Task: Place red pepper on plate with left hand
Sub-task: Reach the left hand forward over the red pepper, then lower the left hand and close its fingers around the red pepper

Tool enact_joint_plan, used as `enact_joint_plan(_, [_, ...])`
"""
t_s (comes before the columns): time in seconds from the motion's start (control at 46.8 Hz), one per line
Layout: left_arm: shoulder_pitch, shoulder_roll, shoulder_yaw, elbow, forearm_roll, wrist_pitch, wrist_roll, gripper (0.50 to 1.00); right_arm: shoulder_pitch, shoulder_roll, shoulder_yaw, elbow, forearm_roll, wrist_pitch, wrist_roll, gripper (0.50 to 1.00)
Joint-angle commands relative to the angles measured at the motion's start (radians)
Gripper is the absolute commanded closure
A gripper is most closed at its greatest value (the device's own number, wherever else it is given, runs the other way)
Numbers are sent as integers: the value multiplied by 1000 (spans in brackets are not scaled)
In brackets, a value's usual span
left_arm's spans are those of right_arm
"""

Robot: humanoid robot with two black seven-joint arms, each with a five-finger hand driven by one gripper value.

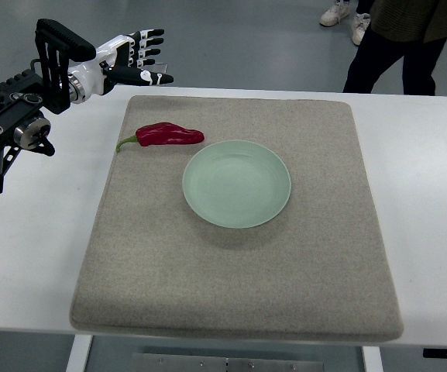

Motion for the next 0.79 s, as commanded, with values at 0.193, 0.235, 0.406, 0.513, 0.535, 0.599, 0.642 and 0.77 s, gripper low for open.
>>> enact_joint_plan(0.193, [-32, 23, 132, -30, 136, -1, 0, 519, 0, 0, 0, 0, 0, 0, 0, 572])
enact_joint_plan(0.235, [-38, 26, 161, -33, 141, -1, 1, 516, 0, 0, 0, 0, 0, 0, 0, 572])
enact_joint_plan(0.406, [-71, 43, 252, -33, 143, -1, 1, 516, 0, 0, 0, 0, 0, 0, 0, 572])
enact_joint_plan(0.513, [-98, 43, 319, -31, 143, -1, 1, 516, 0, 0, 0, 0, 0, 1, 0, 572])
enact_joint_plan(0.535, [-104, 43, 339, -31, 143, 1, 1, 516, 1, 0, 0, 0, 0, 0, 0, 570])
enact_joint_plan(0.599, [-126, 43, 393, -30, 144, 5, 1, 516, 0, 0, 0, 0, 0, 1, 0, 572])
enact_joint_plan(0.642, [-138, 43, 422, -30, 144, 5, 1, 516, 0, 0, 0, 0, 0, 0, 0, 572])
enact_joint_plan(0.77, [-150, 38, 456, -31, 176, 11, 0, 519, 0, 0, 0, 0, 0, 0, 0, 572])
